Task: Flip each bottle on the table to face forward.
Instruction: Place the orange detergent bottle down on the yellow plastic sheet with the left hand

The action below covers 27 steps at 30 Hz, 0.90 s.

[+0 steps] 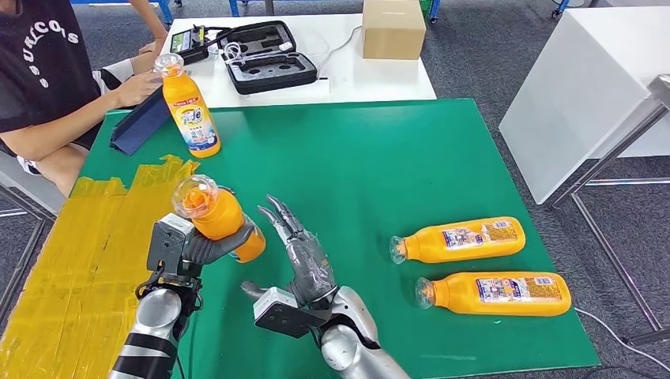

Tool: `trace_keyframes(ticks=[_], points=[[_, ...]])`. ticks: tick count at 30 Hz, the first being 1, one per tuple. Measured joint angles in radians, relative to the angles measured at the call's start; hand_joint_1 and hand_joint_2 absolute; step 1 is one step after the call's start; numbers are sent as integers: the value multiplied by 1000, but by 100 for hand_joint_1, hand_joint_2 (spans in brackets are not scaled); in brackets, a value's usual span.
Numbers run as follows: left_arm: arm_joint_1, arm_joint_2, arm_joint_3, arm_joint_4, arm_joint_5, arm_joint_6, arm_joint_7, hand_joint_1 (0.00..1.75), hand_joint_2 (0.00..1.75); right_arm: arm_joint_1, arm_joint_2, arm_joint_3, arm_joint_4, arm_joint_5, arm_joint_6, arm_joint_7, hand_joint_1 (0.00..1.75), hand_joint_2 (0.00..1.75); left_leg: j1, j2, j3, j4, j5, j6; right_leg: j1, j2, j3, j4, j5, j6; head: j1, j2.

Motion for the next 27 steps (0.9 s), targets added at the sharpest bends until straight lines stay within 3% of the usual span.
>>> trace_keyframes(ticks=[9, 12, 15, 18, 21, 23, 25, 27], points=[[0, -1, 0, -1, -24, 16, 0, 175, 175, 7, -1, -2, -15, 0, -1, 0, 0, 175, 0, 0, 0, 0, 0, 0, 0, 0, 0, 0, 0, 0, 0, 0], [-3, -1, 0, -3, -177, 131, 11, 175, 175, 13, -3, -11, -32, -4, -4, 1, 0, 175, 0, 0, 0, 0, 0, 0, 0, 0, 0, 0, 0, 0, 0, 0], [-17, 0, 2, -8, -468, 305, 76, 175, 175, 27, -4, -38, -76, -13, -3, 10, 0, 175, 0, 0, 0, 0, 0, 0, 0, 0, 0, 0, 0, 0, 0, 0], [-40, 4, 10, -2, -867, 430, 209, 175, 175, 41, -3, -69, -122, -19, 1, 16, 0, 175, 0, 0, 0, 0, 0, 0, 0, 0, 0, 0, 0, 0, 0, 0], [-79, 30, 12, 33, -1214, 445, 386, 175, 175, 53, -3, -101, -167, -28, 6, 16, 0, 175, 0, 0, 0, 0, 0, 0, 0, 0, 0, 0, 0, 0, 0, 0], [-135, 82, -31, 95, -1305, 398, 572, 175, 175, 63, -4, -123, -199, -50, 6, 12, 0, 175, 0, 0, 0, 0, 1, -1, 0, 0, -2, 0, 0, 0, 0, 0], [-214, 152, -138, 202, -1325, 373, 782, 175, 175, 73, -9, -145, -228, -71, 7, 6, 0, 175, 1, 1, 0, 0, 2, -1, 0, 1, -1, 0, 1, 0, 0, 0], [-280, 211, -258, 310, -1327, 377, 877, 175, 175, 81, -14, -160, -249, -80, 9, 3, 0, 175, 1, 0, 0, 0, 2, -2, 0, 1, 0, 1, 1, 0, 0, 0]])
